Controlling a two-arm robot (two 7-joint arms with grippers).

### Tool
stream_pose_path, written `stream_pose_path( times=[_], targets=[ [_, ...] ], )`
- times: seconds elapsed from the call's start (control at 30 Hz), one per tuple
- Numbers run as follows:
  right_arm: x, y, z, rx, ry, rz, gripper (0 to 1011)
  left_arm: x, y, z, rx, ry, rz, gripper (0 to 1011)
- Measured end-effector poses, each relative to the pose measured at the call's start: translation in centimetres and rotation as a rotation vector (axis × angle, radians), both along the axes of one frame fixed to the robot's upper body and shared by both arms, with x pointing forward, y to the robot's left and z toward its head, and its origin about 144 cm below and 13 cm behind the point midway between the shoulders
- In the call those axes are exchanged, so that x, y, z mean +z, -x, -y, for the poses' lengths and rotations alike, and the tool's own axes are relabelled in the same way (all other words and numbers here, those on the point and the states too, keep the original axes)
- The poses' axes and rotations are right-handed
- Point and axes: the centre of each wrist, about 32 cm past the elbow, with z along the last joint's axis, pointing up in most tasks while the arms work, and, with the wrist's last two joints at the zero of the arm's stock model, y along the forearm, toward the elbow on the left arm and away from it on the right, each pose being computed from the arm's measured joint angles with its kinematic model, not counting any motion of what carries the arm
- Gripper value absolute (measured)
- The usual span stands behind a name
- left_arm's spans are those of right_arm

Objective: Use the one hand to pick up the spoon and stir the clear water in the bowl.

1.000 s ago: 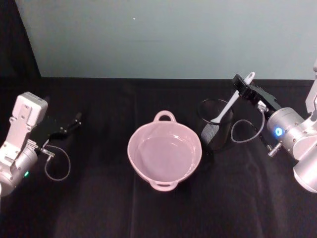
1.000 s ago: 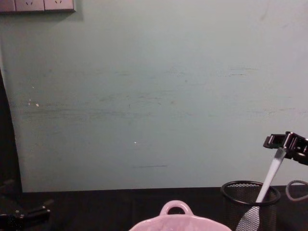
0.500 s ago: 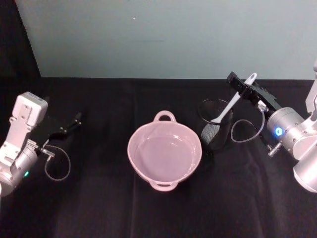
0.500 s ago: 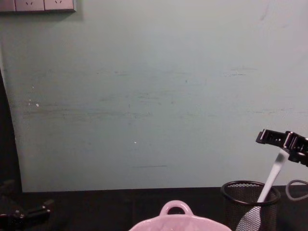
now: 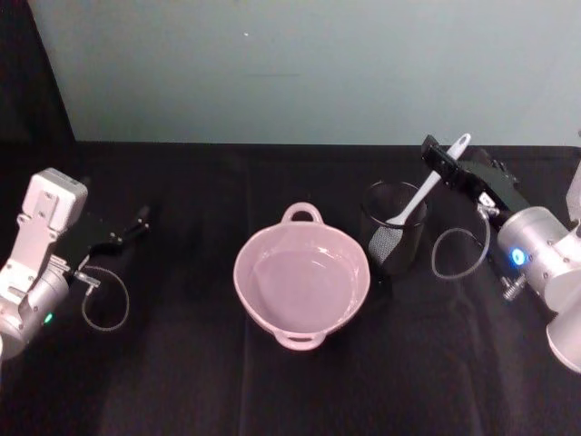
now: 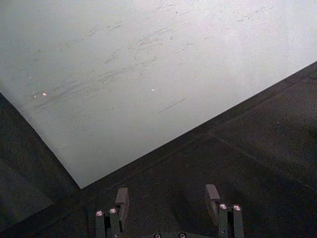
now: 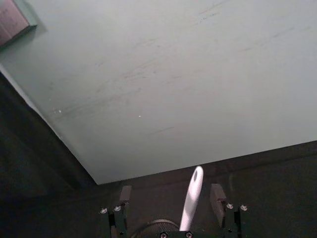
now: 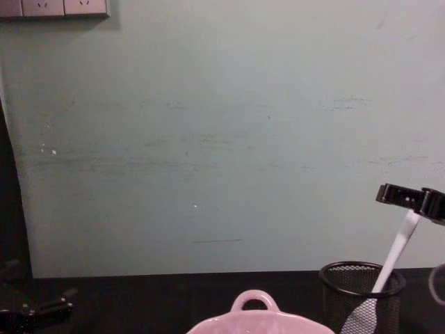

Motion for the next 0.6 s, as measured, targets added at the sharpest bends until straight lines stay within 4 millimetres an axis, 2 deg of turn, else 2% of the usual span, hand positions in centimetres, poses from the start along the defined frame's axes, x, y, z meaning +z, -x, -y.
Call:
stream_pose_path(
  times=[0.3, 0.6],
  targets=[
    [-0.3, 2.7, 1.2, -0.015, 0.119, 0.050, 1002, 0.0, 0.0, 0.0, 0.000, 0.000, 0.000, 1011],
    [-2.3, 4.1, 3.0, -0.096, 0.262, 0.116, 1003, 0.0, 0.0, 0.0, 0.000, 0.000, 0.000, 1011]
  ],
)
